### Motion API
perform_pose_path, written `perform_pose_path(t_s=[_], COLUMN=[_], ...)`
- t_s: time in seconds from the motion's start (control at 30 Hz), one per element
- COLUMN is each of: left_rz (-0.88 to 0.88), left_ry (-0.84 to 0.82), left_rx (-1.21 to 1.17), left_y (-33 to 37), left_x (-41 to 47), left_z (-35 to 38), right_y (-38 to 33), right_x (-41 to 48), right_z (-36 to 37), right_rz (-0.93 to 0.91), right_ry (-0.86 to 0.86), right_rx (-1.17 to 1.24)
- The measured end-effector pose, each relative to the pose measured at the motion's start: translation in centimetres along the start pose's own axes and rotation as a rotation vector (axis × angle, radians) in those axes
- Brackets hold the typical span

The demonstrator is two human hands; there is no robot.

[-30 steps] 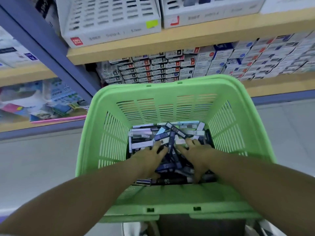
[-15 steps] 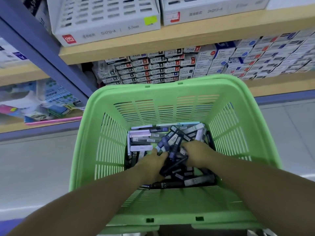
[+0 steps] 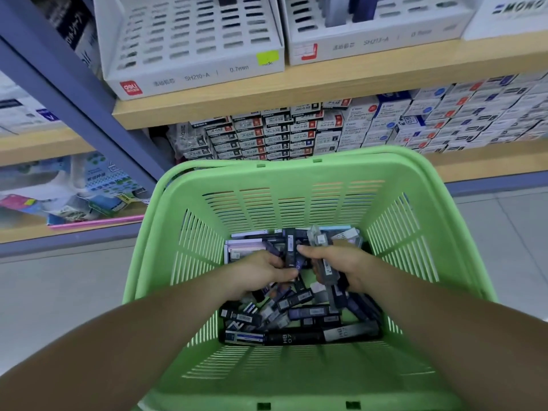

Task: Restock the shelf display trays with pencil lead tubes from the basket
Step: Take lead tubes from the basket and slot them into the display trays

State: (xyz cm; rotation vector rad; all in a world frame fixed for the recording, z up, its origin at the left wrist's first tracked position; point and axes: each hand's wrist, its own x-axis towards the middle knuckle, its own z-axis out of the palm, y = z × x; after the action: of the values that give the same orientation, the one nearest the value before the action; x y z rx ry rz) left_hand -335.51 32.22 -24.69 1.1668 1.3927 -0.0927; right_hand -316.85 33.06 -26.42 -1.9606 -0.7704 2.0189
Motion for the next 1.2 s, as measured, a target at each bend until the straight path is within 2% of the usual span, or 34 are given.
perform_pose_path(t_s=[0.13, 0.23, 0.33, 0.43, 0.53, 0.63, 0.83, 0.97, 1.07, 1.2], left_rz=[0.065, 0.097, 0.095, 0.058, 0.111, 0.213, 0.466, 0.617, 0.748, 0.882], left_ry=[-0.023, -0.016, -0.064, -0.098, 0.053, 0.239, 0.510, 0.636, 0.692, 0.756], left_rx=[-0.076, 0.036, 0.113, 0.028, -0.124, -0.265, -0.442, -0.533, -0.581, -0.619], left_y=[1.9, 3.0, 4.3, 6.0, 7.3, 7.9, 10.2, 13.4, 16.6, 20.9], left_x=[-1.2, -1.7, -2.4, -4.0, -6.1, -7.9, -12.1, -13.7, -14.5, -15.8], left_z=[1.6, 1.6, 0.2, -2.2, -4.5, -5.5, -6.9, -7.3, -7.6, -7.9], right_y=[0.3, 0.2, -0.6, -1.0, -1.5, -3.1, -8.1, -11.2, -13.9, -16.8], right_x=[-1.1, -1.2, -1.9, -3.1, -5.1, -7.5, -13.0, -16.5, -19.0, -22.3], right_z=[0.9, 0.6, 0.0, -0.6, 0.3, 2.1, 3.3, 3.3, 2.3, -0.1], right_rz=[0.005, -0.027, -0.038, -0.044, -0.062, -0.129, -0.271, -0.501, -0.678, -0.816], right_ry=[-0.078, -0.124, -0.142, -0.187, -0.293, -0.368, -0.487, -0.274, -0.180, -0.130], right_rx=[0.098, 0.084, 0.182, 0.231, 0.315, 0.283, 0.540, 0.300, 0.289, 0.283])
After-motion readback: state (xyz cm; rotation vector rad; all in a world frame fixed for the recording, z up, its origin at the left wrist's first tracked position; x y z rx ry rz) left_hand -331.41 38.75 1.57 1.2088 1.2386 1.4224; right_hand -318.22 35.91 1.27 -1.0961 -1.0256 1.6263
